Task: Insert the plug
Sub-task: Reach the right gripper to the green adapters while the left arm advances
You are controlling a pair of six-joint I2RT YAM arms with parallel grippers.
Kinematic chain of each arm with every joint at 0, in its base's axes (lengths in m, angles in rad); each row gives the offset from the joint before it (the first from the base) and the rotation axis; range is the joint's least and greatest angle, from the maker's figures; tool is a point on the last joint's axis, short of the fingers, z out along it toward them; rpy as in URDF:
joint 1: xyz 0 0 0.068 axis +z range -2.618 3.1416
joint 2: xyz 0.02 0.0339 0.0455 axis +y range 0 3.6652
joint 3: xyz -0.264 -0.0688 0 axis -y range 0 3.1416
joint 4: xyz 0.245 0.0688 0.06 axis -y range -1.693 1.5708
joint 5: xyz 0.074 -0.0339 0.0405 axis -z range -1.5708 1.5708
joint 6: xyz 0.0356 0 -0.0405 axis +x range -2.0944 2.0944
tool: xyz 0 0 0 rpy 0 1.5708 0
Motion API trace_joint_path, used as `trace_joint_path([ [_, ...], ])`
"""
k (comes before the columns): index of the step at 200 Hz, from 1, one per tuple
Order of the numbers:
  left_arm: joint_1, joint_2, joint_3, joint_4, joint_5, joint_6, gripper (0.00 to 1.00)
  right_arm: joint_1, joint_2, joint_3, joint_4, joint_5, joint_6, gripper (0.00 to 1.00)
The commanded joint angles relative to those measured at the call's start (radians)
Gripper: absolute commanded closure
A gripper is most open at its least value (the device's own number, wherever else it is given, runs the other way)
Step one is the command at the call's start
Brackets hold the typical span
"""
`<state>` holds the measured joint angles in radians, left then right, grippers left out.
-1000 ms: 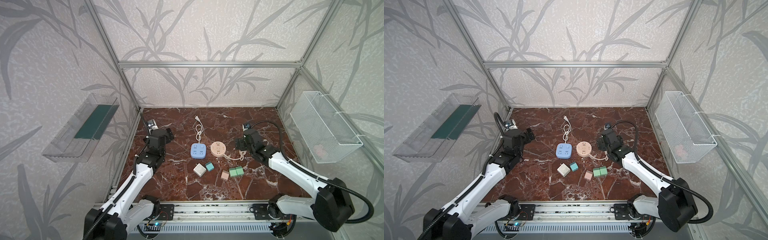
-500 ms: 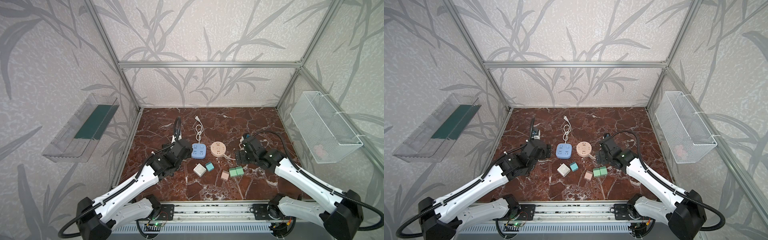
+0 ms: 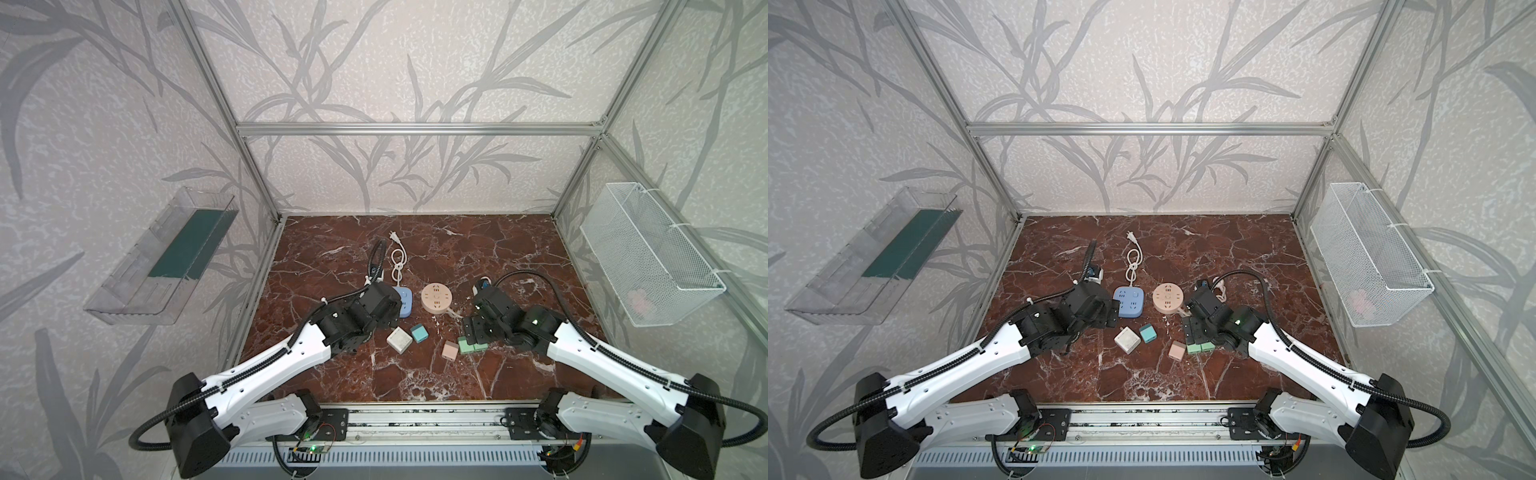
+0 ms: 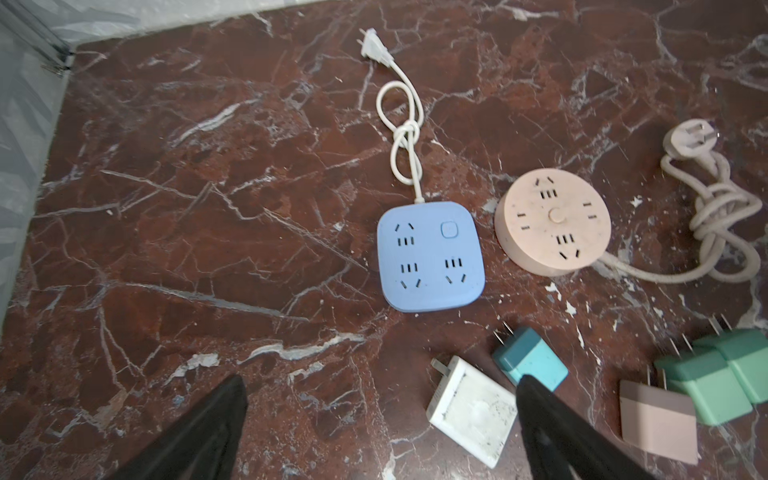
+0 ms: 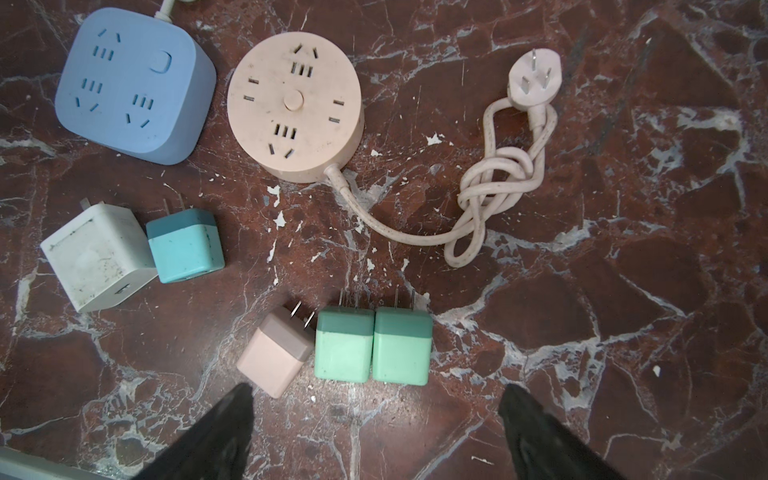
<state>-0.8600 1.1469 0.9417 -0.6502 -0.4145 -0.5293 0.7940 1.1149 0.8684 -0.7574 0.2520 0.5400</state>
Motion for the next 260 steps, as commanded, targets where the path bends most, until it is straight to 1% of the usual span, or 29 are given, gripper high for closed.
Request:
trace_joint_path([
  [1, -0.007, 0.013, 0.023, -0.051, 0.086, -0.026, 0.01, 0.005, -0.018, -0.011, -0.008, -0.008, 0.016, 0.10],
  [30, -0.007, 0.005, 0.000, -0.012, 0.144, -0.054, 0.01, 0.004, -0.023, -0.044, 0.032, -0.032, 0.022, 0.12],
  [65, -0.007, -0.027, -0.046, 0.044, 0.143, -0.081, 0.01, -0.015, -0.004, -0.075, 0.069, -0.074, 0.034, 0.15],
  [97, -0.005, -0.044, -0.058, 0.048, 0.126, -0.091, 0.01, -0.078, -0.008, -0.082, 0.090, -0.150, 0.034, 0.16],
  [137, -0.005, -0.035, -0.069, 0.064, 0.158, -0.085, 0.01, -0.101, 0.012, -0.056, 0.066, -0.144, 0.015, 0.18],
  [170, -0.005, -0.030, -0.078, 0.088, 0.194, -0.081, 0.01, -0.105, 0.030, -0.055, 0.067, -0.155, 0.015, 0.27],
  [175, -0.004, -0.030, -0.082, 0.094, 0.199, -0.081, 0.01, -0.105, 0.034, -0.057, 0.067, -0.155, 0.015, 0.30],
  [187, -0.004, -0.028, -0.089, 0.113, 0.207, -0.081, 0.01, -0.104, 0.039, -0.067, 0.064, -0.146, 0.016, 0.35],
  [216, 0.002, -0.017, -0.099, 0.138, 0.219, -0.087, 0.01, -0.122, 0.043, -0.110, 0.077, -0.134, 0.015, 0.43],
  [260, 0.012, 0.010, -0.105, 0.178, 0.244, -0.091, 0.01, -0.158, 0.106, -0.187, 0.153, -0.180, 0.018, 0.46],
])
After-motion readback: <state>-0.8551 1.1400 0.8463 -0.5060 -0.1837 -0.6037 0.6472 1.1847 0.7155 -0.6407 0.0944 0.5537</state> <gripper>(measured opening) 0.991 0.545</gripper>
